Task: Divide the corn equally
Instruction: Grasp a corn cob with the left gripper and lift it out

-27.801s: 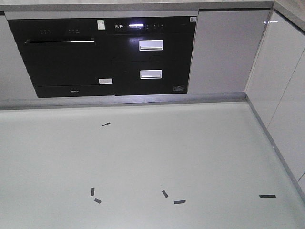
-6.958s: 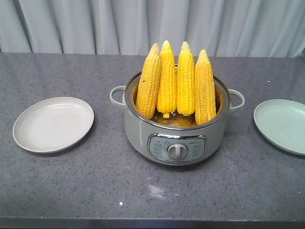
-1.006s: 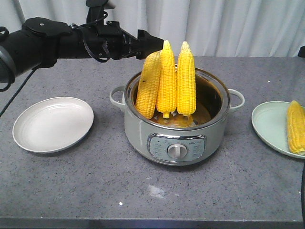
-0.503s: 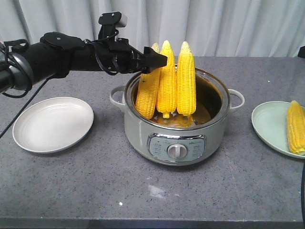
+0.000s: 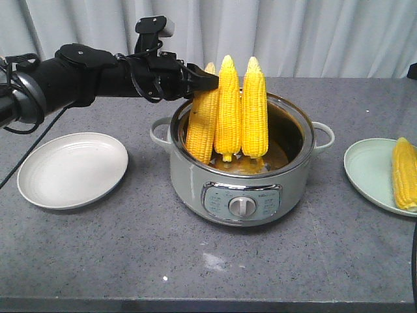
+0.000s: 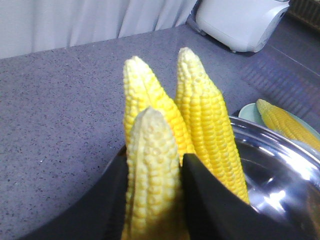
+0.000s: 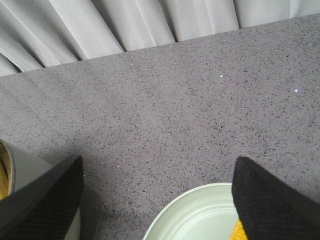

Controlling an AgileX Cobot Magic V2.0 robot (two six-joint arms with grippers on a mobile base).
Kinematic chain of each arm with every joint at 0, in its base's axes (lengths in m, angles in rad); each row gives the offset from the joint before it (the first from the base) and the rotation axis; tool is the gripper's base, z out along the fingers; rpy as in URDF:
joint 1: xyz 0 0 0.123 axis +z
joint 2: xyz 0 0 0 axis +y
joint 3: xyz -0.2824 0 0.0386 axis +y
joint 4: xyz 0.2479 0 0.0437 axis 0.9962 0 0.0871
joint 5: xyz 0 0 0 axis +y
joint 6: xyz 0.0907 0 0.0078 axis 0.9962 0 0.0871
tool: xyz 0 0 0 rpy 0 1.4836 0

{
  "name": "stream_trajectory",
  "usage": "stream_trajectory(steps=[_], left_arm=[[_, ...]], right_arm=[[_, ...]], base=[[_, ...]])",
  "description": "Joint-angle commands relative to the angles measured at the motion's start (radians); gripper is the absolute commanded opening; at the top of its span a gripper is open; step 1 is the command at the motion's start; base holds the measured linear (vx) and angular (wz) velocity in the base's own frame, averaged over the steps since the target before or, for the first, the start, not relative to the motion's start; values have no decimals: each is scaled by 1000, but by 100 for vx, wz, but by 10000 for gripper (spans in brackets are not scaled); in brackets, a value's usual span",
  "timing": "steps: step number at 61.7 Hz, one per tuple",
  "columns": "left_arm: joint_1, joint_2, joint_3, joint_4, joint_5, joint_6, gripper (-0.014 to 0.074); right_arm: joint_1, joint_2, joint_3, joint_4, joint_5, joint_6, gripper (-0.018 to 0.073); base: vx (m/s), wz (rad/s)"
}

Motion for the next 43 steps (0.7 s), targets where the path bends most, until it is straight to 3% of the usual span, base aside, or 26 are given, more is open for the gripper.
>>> stream_trajectory(steps=[1, 17, 26, 31, 35, 43], left_arm=[[-7, -62, -34, -47, -6, -7, -8], [3, -195, -34, -54, -18, -6, -8], [57, -328, -34, -24, 19, -6, -8], [97, -402, -34, 74, 65, -9, -8], [132, -441, -33, 198, 113, -28, -8], [196, -444, -32, 526, 183, -245, -8]], right_arm=[[-5, -45, -30, 48, -9, -12, 591], [-5, -51, -30, 60, 4, -13, 591], [-5, -88, -30, 95, 33, -13, 591], [-5, -116, -30, 130, 65, -13, 591], [-5, -141, -30, 177, 103, -13, 591], [-5, -188, -30, 271, 179, -48, 591]], base=[[0, 0], [0, 0], [0, 0], [0, 0], [0, 0], [0, 0]])
